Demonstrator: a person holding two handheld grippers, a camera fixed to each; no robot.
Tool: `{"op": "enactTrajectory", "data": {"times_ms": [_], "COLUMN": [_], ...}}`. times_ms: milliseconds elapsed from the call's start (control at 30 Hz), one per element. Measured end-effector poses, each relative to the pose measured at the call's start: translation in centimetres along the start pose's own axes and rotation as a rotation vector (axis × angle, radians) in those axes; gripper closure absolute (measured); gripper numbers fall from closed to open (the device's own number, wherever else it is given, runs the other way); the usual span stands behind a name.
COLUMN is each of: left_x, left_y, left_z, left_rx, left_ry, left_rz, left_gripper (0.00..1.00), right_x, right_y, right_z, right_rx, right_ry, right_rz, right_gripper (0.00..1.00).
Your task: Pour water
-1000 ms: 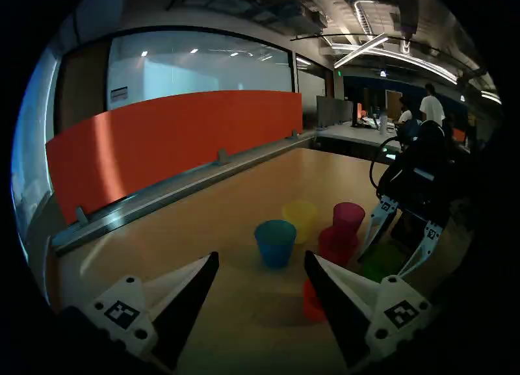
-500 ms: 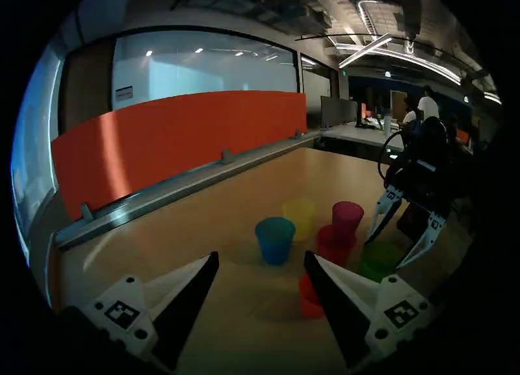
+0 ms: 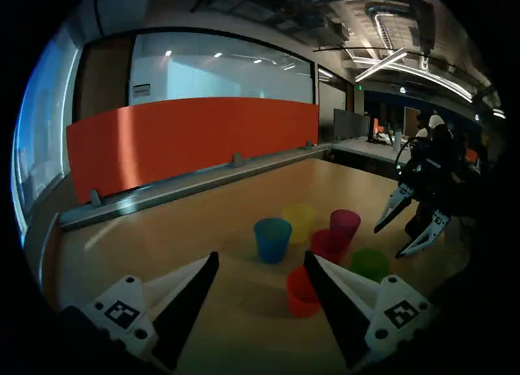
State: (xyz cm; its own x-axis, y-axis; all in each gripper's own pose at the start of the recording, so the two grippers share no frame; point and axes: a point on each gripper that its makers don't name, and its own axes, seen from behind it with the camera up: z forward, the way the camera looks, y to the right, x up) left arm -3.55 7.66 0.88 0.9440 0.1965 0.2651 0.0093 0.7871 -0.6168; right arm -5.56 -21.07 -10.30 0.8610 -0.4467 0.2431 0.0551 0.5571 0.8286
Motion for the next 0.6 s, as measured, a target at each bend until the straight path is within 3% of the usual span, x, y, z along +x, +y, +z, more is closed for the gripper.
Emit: {"op": "enactTrajectory", "data": {"times_ms": [200,400,600], "left_x": [0.5,1.2,1.8], "left_y": [-0.2,-0.7,-0.3], "left_z": [-1.3,-2.6,-3.7], "left_rx": [0.064,0.163,0.230], "left_ry": [0.042,0.092,0.144], "left_rz": [-0.017,0.018,0.045], "left_gripper": [0.02,0.02,0.02], "right_x": [0.9,2.2,4.0], "right_y": [1.4,3.9,6.4], "right_z": [-1.8,-3.3,-5.1], "right_rx": [-0.064,-0.168,-0.264], "right_ry": [0.050,0.116,0.196], "right_rz": [0.022,0.046,0.087], "right_gripper": [0.00,0.00,0.00]}}
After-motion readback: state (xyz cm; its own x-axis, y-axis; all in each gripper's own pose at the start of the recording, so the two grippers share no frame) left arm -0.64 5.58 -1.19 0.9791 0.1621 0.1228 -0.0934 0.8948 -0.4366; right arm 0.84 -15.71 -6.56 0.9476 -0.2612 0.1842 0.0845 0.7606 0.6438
